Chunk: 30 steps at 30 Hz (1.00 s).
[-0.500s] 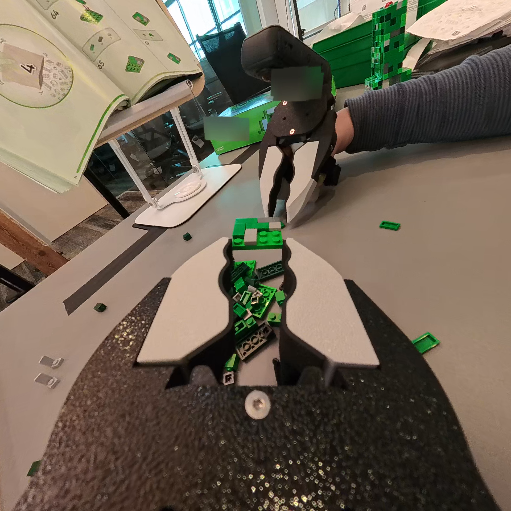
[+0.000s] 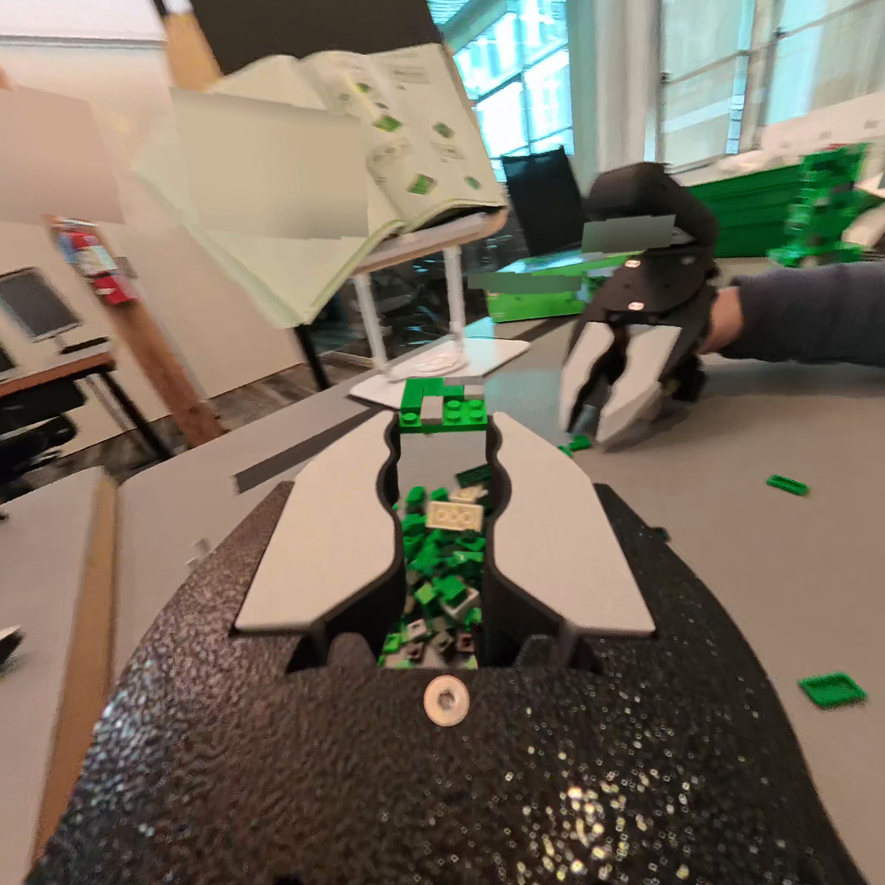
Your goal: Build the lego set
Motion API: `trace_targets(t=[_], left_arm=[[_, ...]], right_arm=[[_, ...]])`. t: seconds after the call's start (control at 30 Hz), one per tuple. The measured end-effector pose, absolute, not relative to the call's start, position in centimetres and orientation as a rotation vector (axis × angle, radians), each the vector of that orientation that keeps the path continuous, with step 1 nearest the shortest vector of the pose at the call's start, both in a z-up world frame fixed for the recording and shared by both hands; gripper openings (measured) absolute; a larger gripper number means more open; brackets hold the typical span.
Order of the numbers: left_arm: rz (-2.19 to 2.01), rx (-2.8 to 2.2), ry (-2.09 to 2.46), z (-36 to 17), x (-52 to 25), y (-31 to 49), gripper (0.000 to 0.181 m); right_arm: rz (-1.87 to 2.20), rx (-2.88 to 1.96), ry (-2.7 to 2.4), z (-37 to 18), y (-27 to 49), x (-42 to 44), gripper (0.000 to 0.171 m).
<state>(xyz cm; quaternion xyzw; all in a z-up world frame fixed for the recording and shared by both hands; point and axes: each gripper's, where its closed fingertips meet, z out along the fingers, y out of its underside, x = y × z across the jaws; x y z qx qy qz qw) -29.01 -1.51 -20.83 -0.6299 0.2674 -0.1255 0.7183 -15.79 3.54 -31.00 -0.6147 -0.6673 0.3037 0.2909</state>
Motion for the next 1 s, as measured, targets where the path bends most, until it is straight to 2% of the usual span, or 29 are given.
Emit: trace_targets(t=[0.17,1.0], left_arm=[[-0.168,-1.386,0.408,-19.9,-32.4,-1.0,0.033],[-0.015,-1.373,0.293,-19.2,-34.9,-1.0,0.033]], right_arm=[[0.81,-1.639,-1.779,-31.0,3.5,-15.8,0.025],[0.81,-1.639,-1.779,-31.0,3.5,-15.7,0.025]])
